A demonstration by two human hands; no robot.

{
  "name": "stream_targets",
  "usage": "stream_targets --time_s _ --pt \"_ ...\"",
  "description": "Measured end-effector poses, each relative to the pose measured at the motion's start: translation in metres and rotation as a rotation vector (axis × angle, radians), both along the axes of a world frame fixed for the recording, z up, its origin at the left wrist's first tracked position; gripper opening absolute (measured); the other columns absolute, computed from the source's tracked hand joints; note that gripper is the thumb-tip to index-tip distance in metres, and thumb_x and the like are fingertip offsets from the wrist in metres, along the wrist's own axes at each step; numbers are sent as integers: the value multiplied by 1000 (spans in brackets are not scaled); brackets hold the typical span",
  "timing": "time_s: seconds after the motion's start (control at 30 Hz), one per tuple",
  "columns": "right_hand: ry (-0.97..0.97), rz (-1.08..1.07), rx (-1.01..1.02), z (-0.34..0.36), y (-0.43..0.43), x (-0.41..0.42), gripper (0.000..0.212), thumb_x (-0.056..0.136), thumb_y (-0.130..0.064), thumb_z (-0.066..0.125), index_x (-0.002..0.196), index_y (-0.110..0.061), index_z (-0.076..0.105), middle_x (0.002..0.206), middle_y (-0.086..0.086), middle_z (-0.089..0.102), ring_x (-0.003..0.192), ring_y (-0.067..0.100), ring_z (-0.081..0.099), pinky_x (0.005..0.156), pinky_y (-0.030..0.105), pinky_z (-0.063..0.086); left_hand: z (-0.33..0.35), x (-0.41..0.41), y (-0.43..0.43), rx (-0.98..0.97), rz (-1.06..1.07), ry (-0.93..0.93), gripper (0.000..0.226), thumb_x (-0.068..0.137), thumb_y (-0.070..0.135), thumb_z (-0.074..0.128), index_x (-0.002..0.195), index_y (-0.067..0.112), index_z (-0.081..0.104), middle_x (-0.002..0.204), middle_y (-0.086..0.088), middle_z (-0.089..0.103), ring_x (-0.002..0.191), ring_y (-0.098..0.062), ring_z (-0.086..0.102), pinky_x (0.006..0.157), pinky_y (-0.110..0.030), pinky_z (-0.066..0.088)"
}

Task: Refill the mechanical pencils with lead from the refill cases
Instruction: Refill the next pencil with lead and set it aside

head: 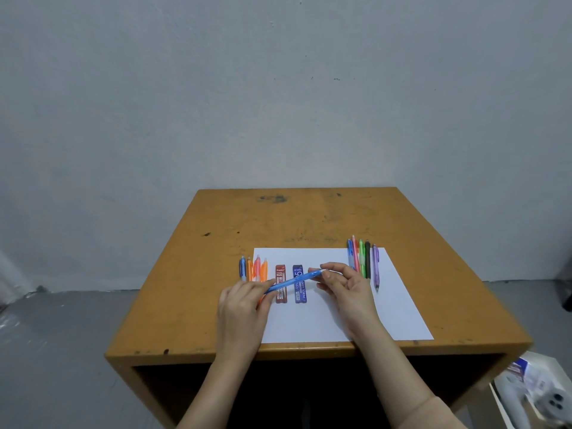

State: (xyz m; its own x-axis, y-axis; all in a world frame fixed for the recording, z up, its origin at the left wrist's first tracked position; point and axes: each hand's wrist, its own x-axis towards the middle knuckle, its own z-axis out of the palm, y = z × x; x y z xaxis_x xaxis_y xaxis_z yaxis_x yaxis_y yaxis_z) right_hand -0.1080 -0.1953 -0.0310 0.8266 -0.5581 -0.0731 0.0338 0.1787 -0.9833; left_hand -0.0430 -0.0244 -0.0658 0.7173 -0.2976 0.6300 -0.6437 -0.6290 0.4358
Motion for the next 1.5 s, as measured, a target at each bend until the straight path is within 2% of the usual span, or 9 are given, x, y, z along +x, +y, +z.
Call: stream_targets --time_s 0.23,0.47,0.63,0.8,0.9,1.0,1.13,1.3,1.5 --pt "21 1 -23 -2 -1 1 8 92 -11 58 95 -15 64 88 -5 75 88 9 70 78 21 56 -2 2 1 -9 10 24 25 72 17 82 96 15 75 92 2 73 89 -16 65 76 -30 40" --pt "-3 -51 2 -2 -1 2 8 91 -11 59 95 -14 65 91 1 75 86 10 70 77 19 56 -2 1 1 1 30 -17 22 72 16 81 93 14 75 89 2 73 87 -18 65 76 -29 36" --pt "-123 -131 89 -2 -5 5 12 94 -13 56 102 -6 61 92 7 75 90 15 71 84 24 54 1 -1 3 -61 100 85 17 81 14 72 99 13 74 94 1 72 90 -17 62 78 -28 33" --pt "-92 -151 -213 4 -15 14 5 91 -9 60 92 -11 64 85 4 72 81 12 70 74 18 55 5 0 5 -178 135 221 21 87 16 66 107 10 71 101 -1 71 94 -15 58 83 -30 38" --pt "-2 -159 -434 0 -18 24 3 88 -13 65 87 -16 67 82 0 70 81 13 67 75 20 54 8 0 6 -246 162 285 24 88 20 65 110 11 70 103 0 69 93 -7 52 86 -32 42" --pt "101 -129 -614 -6 -20 33 4 87 -15 67 84 -16 69 78 -7 67 75 4 61 67 5 43 9 0 5 -268 172 317 27 88 22 65 112 11 69 105 1 68 97 -8 52 90 -35 45" --pt "179 -93 -738 -13 -18 37 6 88 -14 65 88 -12 71 80 -4 66 71 -1 56 60 0 39 9 -1 5 -261 170 318 27 88 23 65 113 13 69 103 2 68 93 -4 49 90 -35 44" --pt "202 -82 -832 -16 -18 38 8 87 -15 65 90 -12 72 87 -1 64 71 -1 53 60 3 38 9 -1 5 -248 159 313 26 88 22 65 113 14 69 104 2 68 93 -3 48 89 -36 45" --pt "237 -59 -905 -20 -18 41 9 88 -17 65 91 -12 71 94 0 59 78 4 51 66 9 35 11 -4 6 -247 149 317 27 89 22 64 114 14 68 107 2 67 95 -2 46 88 -28 38"
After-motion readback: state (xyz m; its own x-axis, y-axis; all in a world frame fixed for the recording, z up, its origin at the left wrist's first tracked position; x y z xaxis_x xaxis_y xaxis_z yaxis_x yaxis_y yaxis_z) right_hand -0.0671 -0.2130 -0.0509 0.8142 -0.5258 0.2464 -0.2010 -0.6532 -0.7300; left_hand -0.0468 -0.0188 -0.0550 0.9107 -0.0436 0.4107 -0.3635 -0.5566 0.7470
